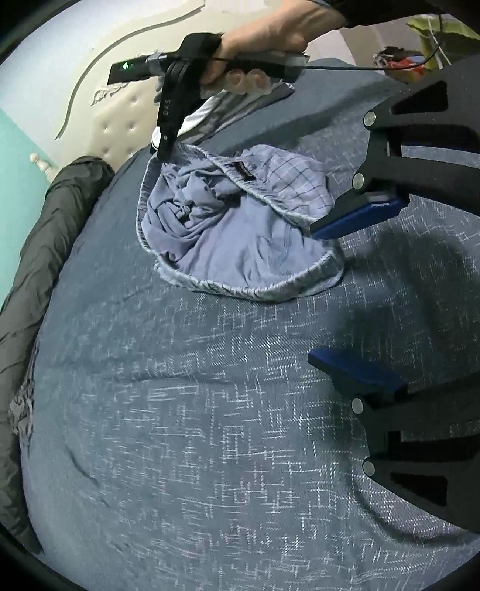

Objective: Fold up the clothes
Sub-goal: 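Grasp the waistband of the plaid shorts with the right gripper, then grasp the waistband with the left gripper while the right gripper holds the other end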

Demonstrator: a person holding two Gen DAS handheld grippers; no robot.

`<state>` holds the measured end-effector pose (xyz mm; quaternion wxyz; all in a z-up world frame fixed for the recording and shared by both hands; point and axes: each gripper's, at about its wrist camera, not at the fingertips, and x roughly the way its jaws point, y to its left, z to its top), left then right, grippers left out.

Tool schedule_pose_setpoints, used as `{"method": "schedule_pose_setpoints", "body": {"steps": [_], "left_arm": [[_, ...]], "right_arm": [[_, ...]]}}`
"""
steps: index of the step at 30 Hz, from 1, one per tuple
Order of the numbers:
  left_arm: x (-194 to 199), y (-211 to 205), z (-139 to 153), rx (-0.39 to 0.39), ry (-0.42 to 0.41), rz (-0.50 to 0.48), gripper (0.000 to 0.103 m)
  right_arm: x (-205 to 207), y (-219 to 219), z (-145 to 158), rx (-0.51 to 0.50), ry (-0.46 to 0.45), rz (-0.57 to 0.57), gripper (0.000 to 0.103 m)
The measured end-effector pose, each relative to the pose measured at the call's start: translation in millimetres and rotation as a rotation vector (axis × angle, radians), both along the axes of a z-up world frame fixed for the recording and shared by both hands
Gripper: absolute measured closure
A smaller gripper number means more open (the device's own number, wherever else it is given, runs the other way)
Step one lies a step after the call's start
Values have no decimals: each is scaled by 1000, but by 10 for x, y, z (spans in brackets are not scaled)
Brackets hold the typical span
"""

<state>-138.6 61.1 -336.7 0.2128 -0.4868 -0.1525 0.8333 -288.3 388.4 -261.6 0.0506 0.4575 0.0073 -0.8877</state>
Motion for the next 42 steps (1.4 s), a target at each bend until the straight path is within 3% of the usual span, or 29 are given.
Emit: {"method": "schedule_pose_setpoints", "body": {"steps": [9,17,21,24,26,36,42], "left_arm": [[-3,87,5,2,17,-53,34],[-158,140,-128,-29,10,-43,36],[-188,201,-140,-47,36,-63,75],[-228,182,-117,-27,50,-62,90],[-254,206,-76,-17,68,-60,93],[-87,-107,747,-32,232,23,95],[61,-285,1571,-101,332,36,95]], "right_arm": [[-104,195,-51,0,-27,-69,99],[-43,185,-96,-14,-34,-47,99],[-25,189,-92,-19,-43,-38,99],[34,178,-52,-29,-42,-25,99],[80,173,-8,-38,-37,-19,99],[490,56,628,-58,35,31,99],[790,-87,1210,-82,107,72,99]]}}
